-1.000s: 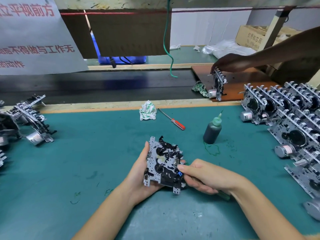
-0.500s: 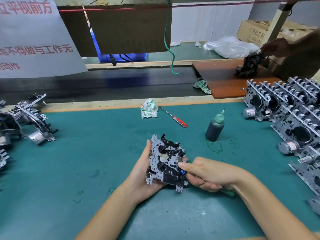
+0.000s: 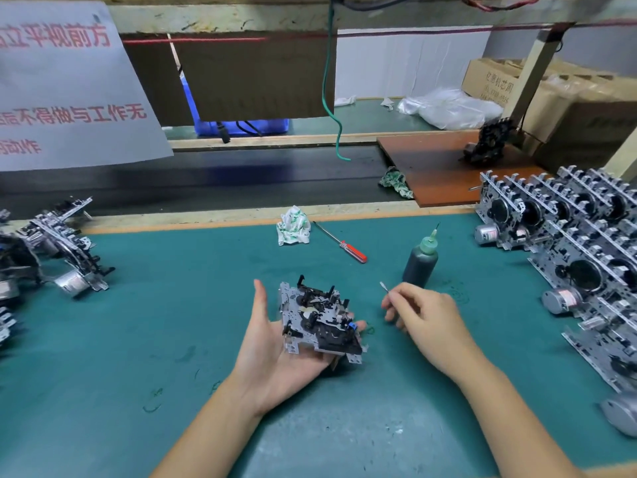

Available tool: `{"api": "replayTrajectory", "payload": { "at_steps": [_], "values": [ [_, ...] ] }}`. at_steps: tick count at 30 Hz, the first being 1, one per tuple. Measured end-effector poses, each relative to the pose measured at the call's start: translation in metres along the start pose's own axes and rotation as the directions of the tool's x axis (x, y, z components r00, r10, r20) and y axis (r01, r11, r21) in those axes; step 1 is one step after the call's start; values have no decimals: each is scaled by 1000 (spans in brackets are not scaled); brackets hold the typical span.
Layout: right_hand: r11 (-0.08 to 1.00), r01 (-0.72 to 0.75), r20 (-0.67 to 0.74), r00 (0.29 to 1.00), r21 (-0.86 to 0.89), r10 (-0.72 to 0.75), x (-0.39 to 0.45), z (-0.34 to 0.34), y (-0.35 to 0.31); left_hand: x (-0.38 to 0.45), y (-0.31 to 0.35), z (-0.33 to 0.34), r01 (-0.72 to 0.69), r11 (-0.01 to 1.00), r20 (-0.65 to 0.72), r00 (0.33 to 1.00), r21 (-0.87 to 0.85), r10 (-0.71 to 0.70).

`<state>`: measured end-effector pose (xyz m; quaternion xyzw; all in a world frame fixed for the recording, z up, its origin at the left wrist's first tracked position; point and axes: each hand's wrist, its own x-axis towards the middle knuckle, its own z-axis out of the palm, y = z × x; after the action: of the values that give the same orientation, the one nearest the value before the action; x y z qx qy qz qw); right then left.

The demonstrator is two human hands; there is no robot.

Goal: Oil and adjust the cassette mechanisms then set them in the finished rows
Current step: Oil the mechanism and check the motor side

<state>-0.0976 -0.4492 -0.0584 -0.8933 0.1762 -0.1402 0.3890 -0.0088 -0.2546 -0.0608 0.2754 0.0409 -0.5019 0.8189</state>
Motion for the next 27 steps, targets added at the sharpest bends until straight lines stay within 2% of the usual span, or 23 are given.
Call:
{"api": "replayTrajectory", "payload": {
  "at_steps": [2, 5, 8, 11, 14, 16, 17, 18, 19, 20, 21, 22, 24, 27],
  "values": [
    [930, 143, 2, 989, -338, -151, -4, 0, -3, -2, 3, -2, 57, 994, 66, 996, 94, -63],
    [794, 388, 183, 921, -467, -343, -11, -3, -7, -8, 5, -4, 158, 925, 83, 977, 345, -198],
    [654, 542, 289, 839, -528, -462, -24, -9, -9, -9, 9, -4, 238, 822, -20, 964, 517, -266],
    [629, 553, 296, 830, -546, -473, -36, -16, -5, -4, 15, -6, 267, 780, -150, 964, 566, -221],
    [639, 491, 197, 857, -592, -476, -46, -16, -1, -3, 23, -5, 230, 813, -136, 973, 535, -187],
    [693, 433, 100, 879, -576, -466, -53, -12, 0, -8, 26, -5, 112, 764, -183, 983, 636, 8],
    [720, 411, 59, 886, -559, -460, -55, -10, 1, -14, 25, -5, 47, 638, -225, 953, 769, 201],
    [739, 396, 35, 891, -545, -452, -57, -8, 1, -21, 23, -6, 35, 405, -216, 886, 914, 411],
    [745, 388, 18, 892, -543, -451, -57, -4, 2, -30, 18, -7, 74, 116, -126, 830, 990, 543],
    [744, 383, 7, 891, -548, -453, -56, -2, 3, -38, 12, -8, 121, -139, -20, 822, 983, 569],
    [736, 383, 1, 888, -558, -461, -56, 0, 2, -45, 5, -10, 138, -338, 66, 846, 931, 529],
    [724, 388, 4, 883, -570, -469, -55, 1, 1, -48, -1, -14, 124, -467, 127, 873, 875, 470],
    [703, 406, 10, 870, -584, -493, -53, 1, 2, -47, -8, -17, 82, -575, 202, 889, 814, 412],
    [686, 411, 22, 866, -601, -500, -52, 3, 5, -43, -11, -16, 20, -586, 307, 836, 810, 454]
  ]
}}
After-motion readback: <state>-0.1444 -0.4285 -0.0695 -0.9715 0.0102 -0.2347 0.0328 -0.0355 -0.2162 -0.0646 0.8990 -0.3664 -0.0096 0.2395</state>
